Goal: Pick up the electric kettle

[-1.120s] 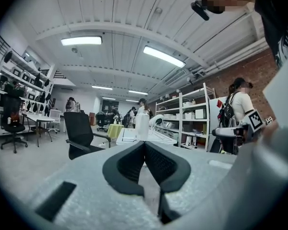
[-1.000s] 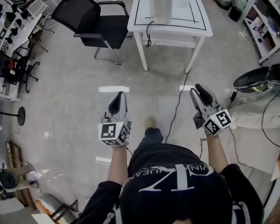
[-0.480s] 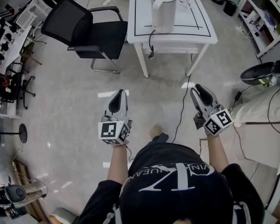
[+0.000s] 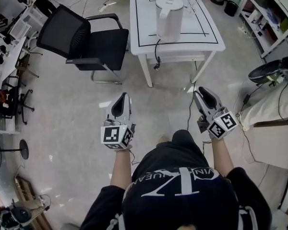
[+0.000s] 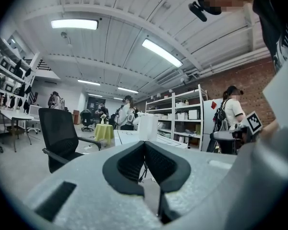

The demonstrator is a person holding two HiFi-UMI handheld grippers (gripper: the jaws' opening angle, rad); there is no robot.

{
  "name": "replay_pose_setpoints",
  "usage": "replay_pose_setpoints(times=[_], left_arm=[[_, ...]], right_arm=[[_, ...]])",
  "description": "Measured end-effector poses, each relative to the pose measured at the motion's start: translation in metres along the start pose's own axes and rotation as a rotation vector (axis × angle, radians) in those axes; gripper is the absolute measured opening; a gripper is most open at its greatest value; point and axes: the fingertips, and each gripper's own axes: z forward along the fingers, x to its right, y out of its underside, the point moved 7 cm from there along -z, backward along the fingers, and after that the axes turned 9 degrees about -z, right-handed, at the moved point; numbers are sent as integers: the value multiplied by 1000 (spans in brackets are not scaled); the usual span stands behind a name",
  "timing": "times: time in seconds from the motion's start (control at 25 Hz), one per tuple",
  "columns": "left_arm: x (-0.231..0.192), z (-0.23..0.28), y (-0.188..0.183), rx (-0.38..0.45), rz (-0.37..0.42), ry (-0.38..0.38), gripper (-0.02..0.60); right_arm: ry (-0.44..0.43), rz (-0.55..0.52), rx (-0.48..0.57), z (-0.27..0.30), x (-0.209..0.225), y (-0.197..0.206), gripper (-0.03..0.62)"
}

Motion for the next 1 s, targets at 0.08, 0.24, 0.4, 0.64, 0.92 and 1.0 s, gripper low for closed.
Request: replay_pose_setpoints(times=[0.08, 0.24, 0.4, 0.64, 0.92, 1.0], left_arm=[[-1, 3, 1, -3, -7, 5, 11], [-6, 7, 6, -22, -13, 15, 11], [-20, 19, 11, -32, -26, 5, 11], [-37, 58, 5, -34, -22, 4, 11], [-57, 119, 0, -51, -22, 27, 11], [-61, 134, -2, -59, -23, 36, 11]], right_arm=[[4, 4, 0, 4, 2, -1, 106], [11, 8, -5, 12, 6, 0, 101], [3, 11, -13, 27, 13, 5, 101], [-3, 25, -16, 63, 37, 9, 101], [-15, 42, -10, 118, 68, 9, 101], [-20, 49, -17, 133, 74, 9, 101]])
